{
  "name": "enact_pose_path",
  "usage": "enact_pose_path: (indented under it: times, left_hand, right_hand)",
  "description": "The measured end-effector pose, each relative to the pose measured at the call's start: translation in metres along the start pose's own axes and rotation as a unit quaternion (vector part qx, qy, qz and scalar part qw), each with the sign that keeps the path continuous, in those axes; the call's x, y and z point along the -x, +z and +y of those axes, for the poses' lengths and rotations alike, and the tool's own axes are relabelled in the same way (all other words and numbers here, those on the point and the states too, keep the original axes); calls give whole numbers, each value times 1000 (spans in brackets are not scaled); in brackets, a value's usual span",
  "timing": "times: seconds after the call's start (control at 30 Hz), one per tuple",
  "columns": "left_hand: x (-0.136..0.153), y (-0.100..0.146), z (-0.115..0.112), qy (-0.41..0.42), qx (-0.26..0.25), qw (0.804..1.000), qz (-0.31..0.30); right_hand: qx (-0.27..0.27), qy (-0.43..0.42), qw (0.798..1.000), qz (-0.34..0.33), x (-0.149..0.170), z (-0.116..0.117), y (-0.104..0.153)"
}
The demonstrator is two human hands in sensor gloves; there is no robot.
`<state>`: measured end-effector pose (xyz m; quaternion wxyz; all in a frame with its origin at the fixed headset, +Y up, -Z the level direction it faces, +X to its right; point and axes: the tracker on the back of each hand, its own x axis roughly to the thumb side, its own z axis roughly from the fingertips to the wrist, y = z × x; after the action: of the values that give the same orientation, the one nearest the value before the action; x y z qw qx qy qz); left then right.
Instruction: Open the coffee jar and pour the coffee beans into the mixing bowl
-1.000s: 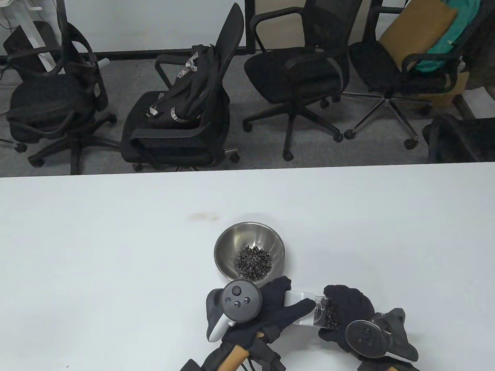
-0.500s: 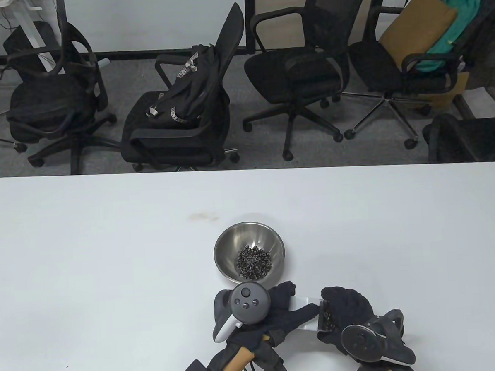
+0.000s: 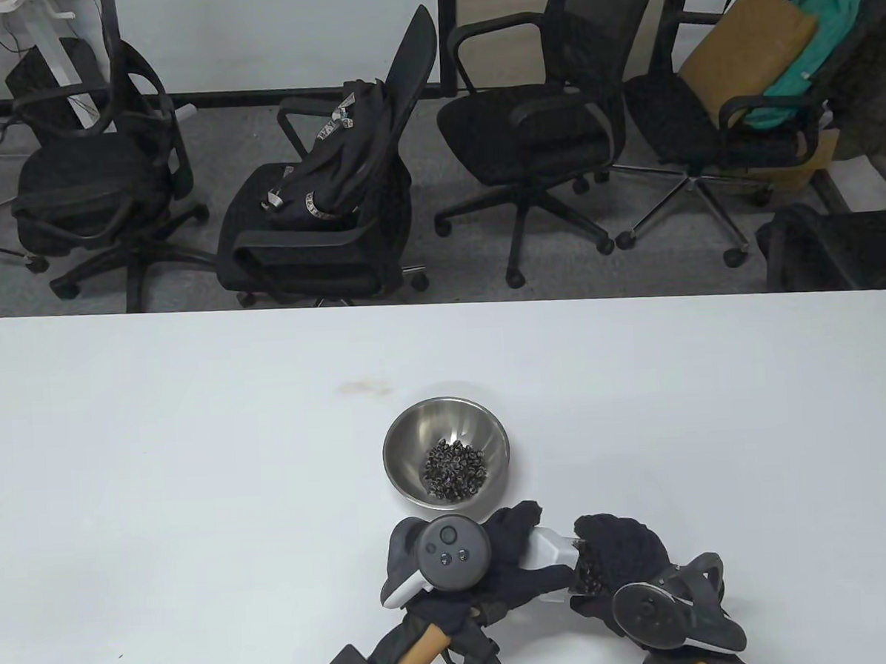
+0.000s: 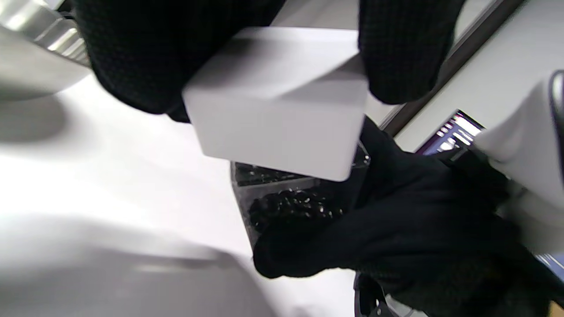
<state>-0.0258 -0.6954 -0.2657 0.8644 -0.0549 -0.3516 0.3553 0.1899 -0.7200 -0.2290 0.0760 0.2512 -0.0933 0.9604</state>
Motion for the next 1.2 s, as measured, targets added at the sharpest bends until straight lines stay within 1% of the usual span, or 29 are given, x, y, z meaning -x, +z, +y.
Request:
enact_pose_path:
  times: [0.1,0.27,0.47,0.67,0.73,0.8,0.87,0.93,0.97,1.0,1.1,1.13,1.2]
  left_hand:
    - [-7,1,0,-51,8,997,-52]
    - [-15,4,-2,-116,13,987,-106]
    - [-21,6,-4,-156,23,978,-134]
    - [-25,7,-7,-189,24,970,-148]
    - [-25,7,-7,-191,29,971,-144]
    - [-24,8,-6,-180,43,974,-130]
    - [-22,9,-2,-146,9,982,-118]
    - [-18,10,2,-108,-27,990,-90]
    - [-14,9,4,-69,-33,995,-58]
    - [-10,10,6,-31,-36,999,-6]
    - [1,9,5,69,-13,995,73]
    - [5,8,3,106,4,990,88]
    - [10,7,-1,142,26,984,109]
  right_hand:
    - [1,0,1000,-5,0,0,0]
    - [1,1,1000,-9,0,-1,1]
    - [-2,4,1000,-13,0,-1,1]
    - [-2,5,1000,-13,0,-1,1]
    - [0,6,1000,-10,1,-2,1]
    - [2,6,1000,-8,1,-2,1]
    - [6,10,1000,-5,1,-2,2]
    - [8,12,1000,-2,2,-3,2]
    - [10,14,1000,-1,2,-3,2]
    - [12,16,1000,2,2,-3,2]
    - [16,23,1000,4,2,-4,2]
    - [17,25,1000,5,1,-4,2]
    - [20,28,999,5,1,-4,2]
